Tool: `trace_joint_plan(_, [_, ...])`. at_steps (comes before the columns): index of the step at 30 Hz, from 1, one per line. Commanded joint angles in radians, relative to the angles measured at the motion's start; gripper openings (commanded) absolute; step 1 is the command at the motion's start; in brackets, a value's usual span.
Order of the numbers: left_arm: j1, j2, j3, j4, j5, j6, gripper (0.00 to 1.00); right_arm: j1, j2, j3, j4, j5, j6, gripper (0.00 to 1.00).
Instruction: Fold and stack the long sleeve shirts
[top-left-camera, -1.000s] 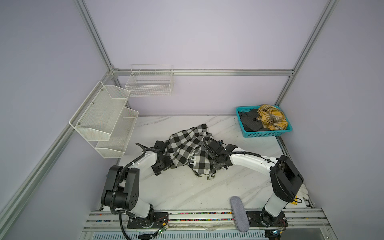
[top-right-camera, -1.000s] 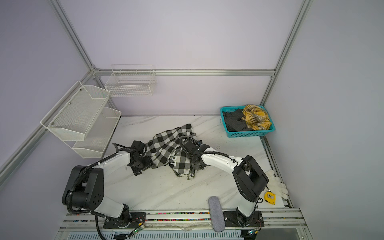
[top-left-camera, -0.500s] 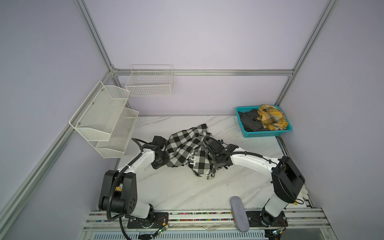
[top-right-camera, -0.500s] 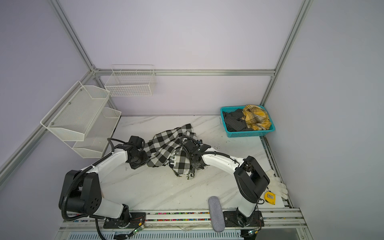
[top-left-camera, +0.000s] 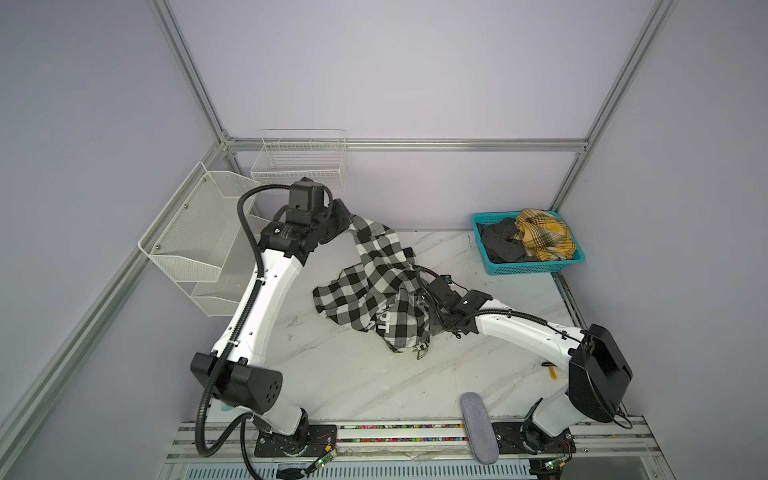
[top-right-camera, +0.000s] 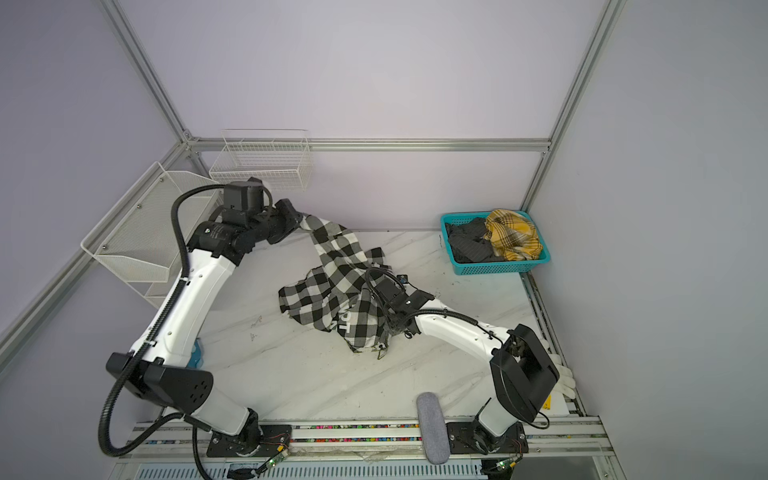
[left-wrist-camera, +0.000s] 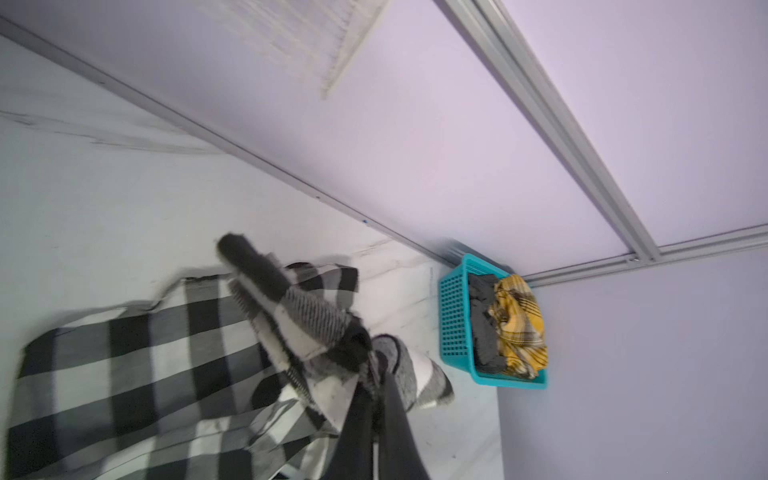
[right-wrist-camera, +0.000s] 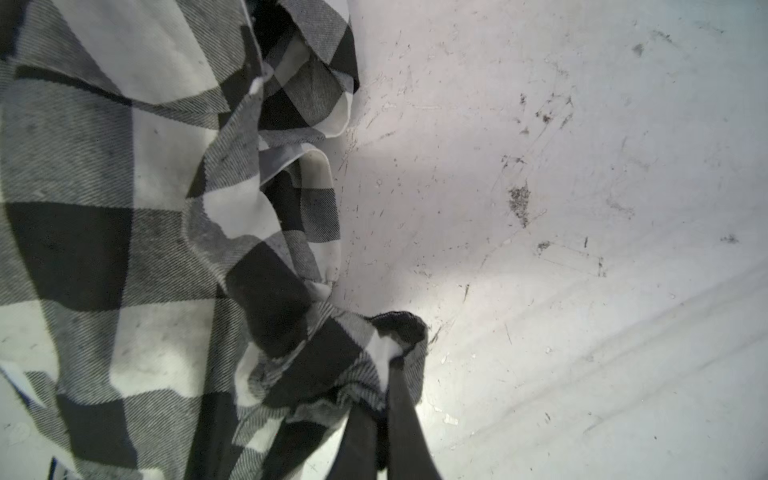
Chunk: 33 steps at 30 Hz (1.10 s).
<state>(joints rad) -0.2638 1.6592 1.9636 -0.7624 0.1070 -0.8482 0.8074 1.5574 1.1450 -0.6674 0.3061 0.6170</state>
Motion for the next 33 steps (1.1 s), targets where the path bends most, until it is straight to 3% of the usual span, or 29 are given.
trace_joint_plan(1, [-0.068,0.206,0.229,0.124,0.171,-0.113,0.00,-0.001,-0.062,-0.034,0.003,-0.002,0.027,0.00])
trace_joint_plan(3, [-0.116,0.332,0.330,0.141,0.246,-0.107,0.04,-0.001,-0.083,-0.051,0.010,-0.004,0.035,0.00])
trace_joint_plan(7, [-0.179,0.478,0.312,0.140,0.357,-0.062,0.52,-0.001,-0.111,-0.073,0.036,-0.024,0.033,0.00])
trace_joint_plan(10, [-0.178,0.414,0.160,0.111,0.329,0.004,0.73,-0.002,-0.086,-0.068,0.036,-0.039,0.007,0.00])
trace_joint_plan(11, [-0.173,0.354,0.092,0.111,0.291,0.033,0.77,-0.002,-0.075,-0.065,0.031,-0.044,-0.003,0.07])
trace_joint_plan(13, [-0.146,0.203,-0.072,0.108,0.186,0.098,0.84,-0.007,-0.074,-0.048,0.014,-0.043,-0.020,0.50])
trace_joint_plan(14, [-0.126,0.141,-0.146,0.108,0.143,0.110,0.86,-0.016,-0.086,-0.038,0.011,-0.045,-0.029,0.61])
trace_joint_plan(16, [-0.042,-0.003,-0.303,0.085,0.094,0.105,0.86,-0.058,-0.107,-0.007,0.024,-0.092,-0.073,0.73])
trace_joint_plan(21, [0.187,-0.275,-0.661,0.031,0.142,0.090,0.84,-0.170,-0.010,0.136,0.067,-0.321,-0.198,0.82])
trace_joint_plan(23, [0.248,-0.351,-0.766,0.005,0.141,0.114,0.85,-0.196,0.071,0.191,0.079,-0.369,-0.223,0.79])
trace_joint_plan(27, [0.333,-0.423,-0.910,-0.028,0.151,0.137,0.82,-0.256,0.224,0.273,0.095,-0.427,-0.249,0.63])
trace_joint_plan(33, [0.387,-0.398,-0.996,-0.018,0.195,0.127,0.81,-0.259,0.323,0.311,0.078,-0.496,-0.253,0.59])
